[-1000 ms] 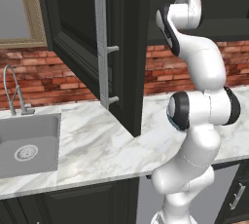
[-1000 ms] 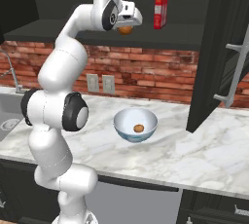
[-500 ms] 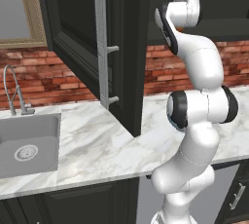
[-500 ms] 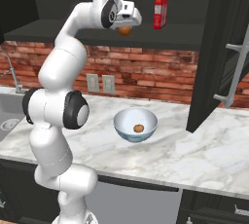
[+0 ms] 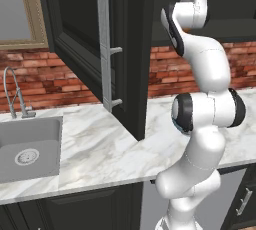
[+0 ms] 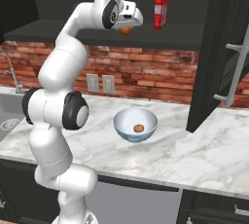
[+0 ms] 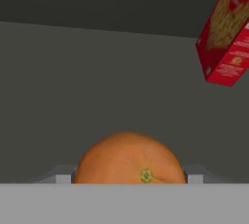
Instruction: Open the cabinet. Pick the tangerine and tangerine from the cabinet and place them into the bowl. Then close the cabinet.
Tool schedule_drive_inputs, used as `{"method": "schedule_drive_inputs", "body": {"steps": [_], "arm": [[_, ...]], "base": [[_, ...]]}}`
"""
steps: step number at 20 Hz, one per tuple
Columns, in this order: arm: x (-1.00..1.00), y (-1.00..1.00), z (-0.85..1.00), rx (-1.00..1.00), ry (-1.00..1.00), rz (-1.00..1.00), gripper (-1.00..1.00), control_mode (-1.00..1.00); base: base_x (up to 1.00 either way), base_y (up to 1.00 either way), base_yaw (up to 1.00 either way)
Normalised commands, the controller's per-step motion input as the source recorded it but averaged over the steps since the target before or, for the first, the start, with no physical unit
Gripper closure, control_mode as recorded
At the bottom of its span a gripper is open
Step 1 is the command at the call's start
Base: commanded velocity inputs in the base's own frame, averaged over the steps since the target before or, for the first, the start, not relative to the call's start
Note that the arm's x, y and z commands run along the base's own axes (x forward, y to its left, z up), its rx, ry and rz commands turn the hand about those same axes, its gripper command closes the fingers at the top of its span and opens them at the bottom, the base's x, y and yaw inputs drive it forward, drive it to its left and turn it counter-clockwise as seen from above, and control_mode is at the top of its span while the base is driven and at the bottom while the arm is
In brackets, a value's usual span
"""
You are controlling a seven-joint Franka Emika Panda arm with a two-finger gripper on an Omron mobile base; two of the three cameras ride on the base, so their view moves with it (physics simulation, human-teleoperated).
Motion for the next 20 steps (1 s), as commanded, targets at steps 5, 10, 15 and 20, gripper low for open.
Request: {"method": "schedule_drive_inputs", "body": {"steps": [5,10,15,20], "arm": [[-0.62,-0.01,0.01,0.02,-0.09,0.0,1.0,-1.0],[-1.0,-0.01,-0.01,0.05,-0.17,0.0,1.0,-1.0],[-1.0,-0.22,0.01,0.17,-0.33,0.01,1.0,-1.0],[-1.0,-0.38,0.13,0.23,-0.32,0.0,1.0,-1.0]], "base": [[0.0,0.0,0.0],[0.0,0.0,0.0],[0.0,0.0,0.0],[0.0,0.0,0.0]]}}
